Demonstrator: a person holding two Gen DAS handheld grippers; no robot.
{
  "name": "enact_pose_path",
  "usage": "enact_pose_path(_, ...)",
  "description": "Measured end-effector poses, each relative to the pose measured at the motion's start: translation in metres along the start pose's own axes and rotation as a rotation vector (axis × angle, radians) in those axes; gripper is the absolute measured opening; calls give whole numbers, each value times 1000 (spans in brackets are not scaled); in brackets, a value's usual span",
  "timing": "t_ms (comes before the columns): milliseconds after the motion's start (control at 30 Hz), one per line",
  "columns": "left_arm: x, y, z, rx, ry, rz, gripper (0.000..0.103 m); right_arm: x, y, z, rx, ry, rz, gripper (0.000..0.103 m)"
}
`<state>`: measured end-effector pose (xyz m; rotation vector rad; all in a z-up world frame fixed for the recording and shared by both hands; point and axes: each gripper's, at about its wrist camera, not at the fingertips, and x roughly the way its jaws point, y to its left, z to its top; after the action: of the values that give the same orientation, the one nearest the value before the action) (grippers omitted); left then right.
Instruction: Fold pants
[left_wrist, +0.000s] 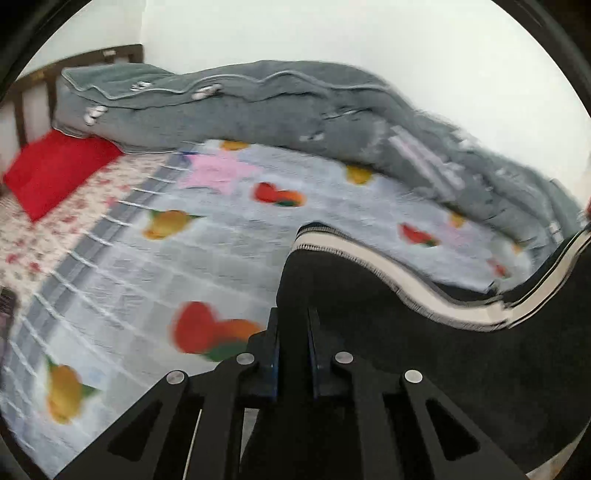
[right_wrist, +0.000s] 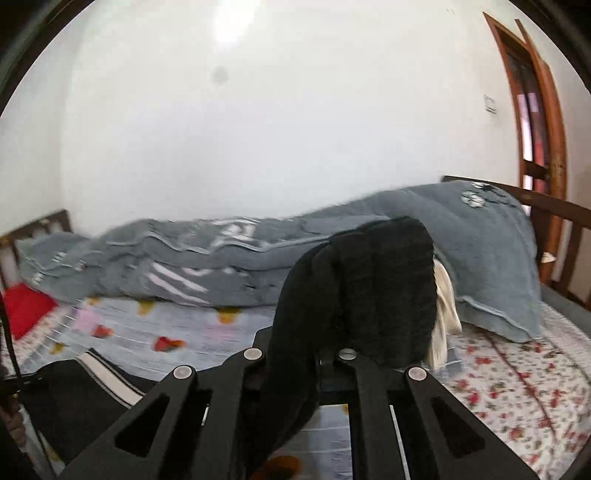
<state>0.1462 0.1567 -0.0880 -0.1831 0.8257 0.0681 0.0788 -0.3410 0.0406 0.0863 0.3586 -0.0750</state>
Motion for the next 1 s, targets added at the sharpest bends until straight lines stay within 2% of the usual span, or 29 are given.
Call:
enact_pose_path(67, 10, 12, -5, 6, 20, 36, 12, 11, -1, -25, -1, 49, 2, 10)
enact_pose_path(133, 22, 22, -12, 3, 52, 41, 13, 30, -7, -56, -14, 128, -39, 10)
enact_pose_path(267, 23, 35, -31, -23, 65, 31, 27, 64, -40, -122, -9, 352, -183, 15)
enact_pose_path(333, 18, 38, -39, -32, 78, 27, 35, 64, -58, -141, 42, 438, -141, 17)
enact_pose_path(367, 15, 37, -42, -32, 83, 26, 41, 56, -65, -148, 65, 454, -117, 22)
enact_pose_path(400, 10, 38, -46, -30, 96, 35, 56, 47, -66, -151, 58, 448, -137, 36)
enact_pose_path(467, -3, 39, -50, -25, 104, 53, 67, 32, -64, -151, -8, 446, -190, 47)
enact_pose_path(533, -20, 39, -51, -7, 107, 63, 67, 19, -58, -143, -89, 465, -189, 47)
enact_pose_path(633, -46, 37, -51, 27, 95, 61, 71, -11, -41, -116, -183, 411, -238, 47)
enact_pose_path(700, -57, 32, -52, 48, 74, 31, 76, -28, -28, -102, -189, 367, -199, 48)
enact_pose_path(767, -64, 27, -57, 48, 49, 14, 76, -38, -7, -93, -160, 336, -114, 48)
enact_pose_path(900, -60, 27, -66, 7, 49, -4, 76, -27, 50, -98, -125, 317, 48, 46)
enact_pose_path(933, -59, 30, -68, -17, 48, 10, 76, -19, 68, -102, -117, 318, 86, 43)
enact_pose_path(1000, -59, 33, -70, -29, 52, 0, 76, 1, 115, -110, -130, 349, 195, 23)
